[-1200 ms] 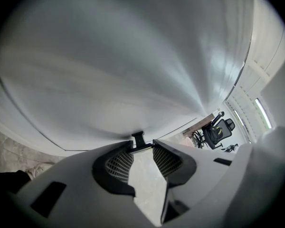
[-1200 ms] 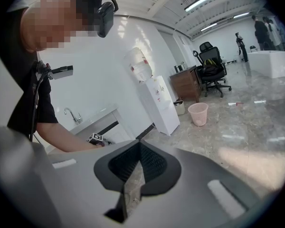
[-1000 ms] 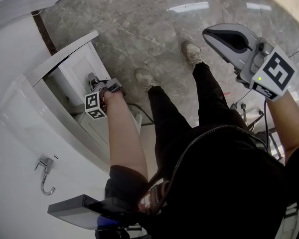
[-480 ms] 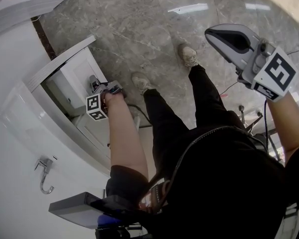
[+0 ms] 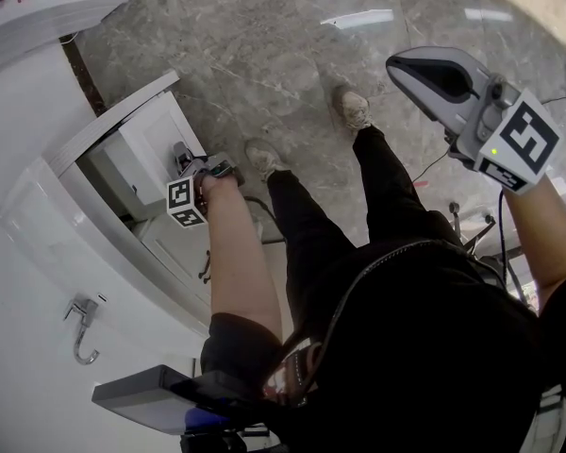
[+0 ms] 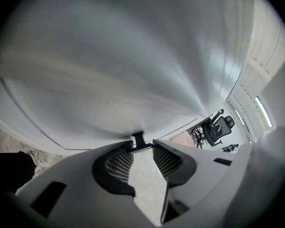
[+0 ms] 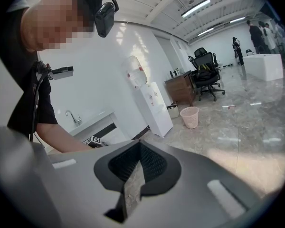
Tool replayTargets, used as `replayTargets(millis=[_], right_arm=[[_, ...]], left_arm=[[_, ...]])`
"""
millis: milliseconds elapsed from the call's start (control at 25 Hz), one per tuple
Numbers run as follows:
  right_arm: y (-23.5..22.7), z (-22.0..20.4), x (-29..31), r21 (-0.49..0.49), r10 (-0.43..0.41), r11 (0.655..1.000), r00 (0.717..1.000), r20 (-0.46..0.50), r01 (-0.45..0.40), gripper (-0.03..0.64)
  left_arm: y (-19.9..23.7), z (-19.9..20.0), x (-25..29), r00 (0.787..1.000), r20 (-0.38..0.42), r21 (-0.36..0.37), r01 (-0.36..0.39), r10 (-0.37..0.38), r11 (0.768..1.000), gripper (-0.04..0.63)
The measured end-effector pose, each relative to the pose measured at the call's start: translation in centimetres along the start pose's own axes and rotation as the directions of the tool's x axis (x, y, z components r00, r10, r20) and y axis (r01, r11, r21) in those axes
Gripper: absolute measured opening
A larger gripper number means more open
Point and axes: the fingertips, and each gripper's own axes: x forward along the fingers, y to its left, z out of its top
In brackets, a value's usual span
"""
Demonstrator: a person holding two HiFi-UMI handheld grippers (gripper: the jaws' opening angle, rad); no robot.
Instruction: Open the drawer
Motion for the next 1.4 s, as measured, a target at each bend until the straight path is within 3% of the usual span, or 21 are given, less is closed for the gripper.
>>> replayTargets(millis=[680, 1120, 1280, 1400], right_arm=[[-1.9, 0.1, -1.9, 0.018, -0.017, 1.0, 1.0, 0.015, 0.017, -0.006], [-0.7, 1.1, -0.7, 0.0, -0.01, 1.0, 1.0, 0.011, 0.01, -0.006], [0.4, 2.1, -0.3, -0.028, -0.016, 0.999, 1.0, 0.008, 0.016, -0.006], [1.3, 2.9, 0.4, -0.048, -0.028, 0.998, 1.0, 0.006, 0.028, -0.006]], left_arm=[[-0.1, -0.3, -0.3, 0.999, -0.009, 0.036, -0.045, 0.046, 0.998, 0.127], [-0.1, -0.5, -0.3, 0.998, -0.014, 0.038, -0.055, 0.056, 0.998, 0.129], [-0.3, -0.8, -0.5, 0.999, -0.038, 0.045, -0.033, 0.035, 0.998, 0.13], [-0.6, -1.3, -1.1, 0.997, -0.082, 0.027, 0.0, 0.003, 1.0, 0.169]])
